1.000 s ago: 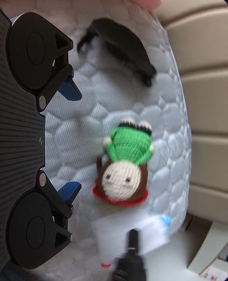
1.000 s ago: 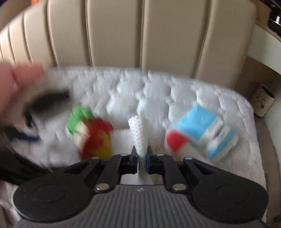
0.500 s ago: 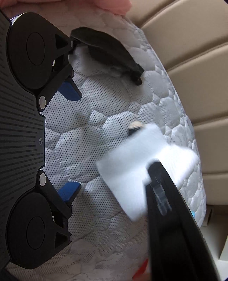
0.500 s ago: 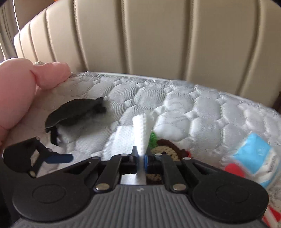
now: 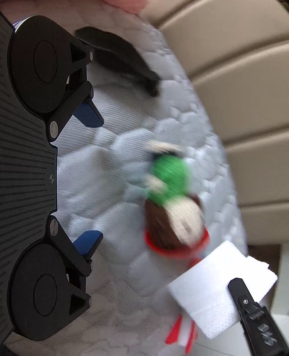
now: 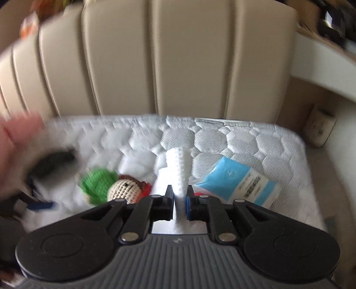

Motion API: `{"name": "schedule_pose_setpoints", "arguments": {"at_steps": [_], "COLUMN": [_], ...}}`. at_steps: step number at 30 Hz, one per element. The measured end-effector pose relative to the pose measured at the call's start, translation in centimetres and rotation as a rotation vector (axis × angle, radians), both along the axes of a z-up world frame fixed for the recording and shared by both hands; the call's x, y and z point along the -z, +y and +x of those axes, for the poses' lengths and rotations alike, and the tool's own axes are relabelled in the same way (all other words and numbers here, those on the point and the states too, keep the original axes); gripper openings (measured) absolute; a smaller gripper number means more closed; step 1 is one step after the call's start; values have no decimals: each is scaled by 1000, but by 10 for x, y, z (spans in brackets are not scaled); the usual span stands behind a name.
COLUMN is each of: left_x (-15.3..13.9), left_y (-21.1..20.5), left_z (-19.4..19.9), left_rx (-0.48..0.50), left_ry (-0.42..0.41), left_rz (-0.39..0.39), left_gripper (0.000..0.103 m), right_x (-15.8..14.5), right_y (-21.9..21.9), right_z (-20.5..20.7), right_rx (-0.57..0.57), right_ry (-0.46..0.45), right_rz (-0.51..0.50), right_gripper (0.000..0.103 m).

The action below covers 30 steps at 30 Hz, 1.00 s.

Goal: Clean container
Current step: 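Move the left tool toward the black pad with blue trim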

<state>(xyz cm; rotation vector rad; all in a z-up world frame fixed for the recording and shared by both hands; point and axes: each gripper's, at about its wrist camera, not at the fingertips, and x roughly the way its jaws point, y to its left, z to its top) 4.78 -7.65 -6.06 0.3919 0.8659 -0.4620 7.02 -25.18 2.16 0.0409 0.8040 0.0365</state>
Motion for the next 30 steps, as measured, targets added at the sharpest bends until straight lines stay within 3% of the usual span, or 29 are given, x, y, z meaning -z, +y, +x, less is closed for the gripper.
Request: {"name": "schedule_pose_setpoints", "arguments": {"at_steps": [2, 5, 11, 13, 15, 17, 19, 20, 22, 25, 28, 30], "left_x": [1, 4, 16, 14, 8, -4, -15, -19, -22, -33, -48, -54], "left_y": [-10, -29, -50, -62, -73, -80, -88, -94, -101, -95, -58, -18], "left_z": [3, 16, 50, 47, 39, 31, 27, 27, 28, 19, 10, 9], "left_rx": [45, 91, -72, -83, -42, 19, 49, 71, 112, 156, 117, 62], "left_ry": [-31, -44, -45, -87, -160, -199, -216, -202, -162, -179, -211, -287], "left_rz": [-25, -7, 5, 25, 25, -54, -106, -116, -111, -72, -40, -10], "left_gripper": [101, 102, 103, 103, 103, 100, 85, 84, 91, 95, 99, 100], "right_x": [-7, -8, 0, -5, -11, -13, -11, -10, -6, -4, -4, -4], "right_y": [-10, -18, -30, -35, -43, -51, -57, -58, -58, -57, -57, -54], "right_z": [-10, -7, 1, -2, -5, -6, -5, -4, -2, -3, -4, -4], "right_rx": [8, 2, -3, 12, 32, 49, 58, 58, 52, 58, 58, 42], "right_ry": [-23, -50, -49, -85, -118, -125, -113, -106, -90, -85, -81, -72], "right_rz": [88, 115, 135, 133, 136, 163, 202, 213, 224, 198, 208, 226], "right_gripper": [12, 12, 12, 12, 12, 12, 12, 12, 12, 12, 14, 14]}}
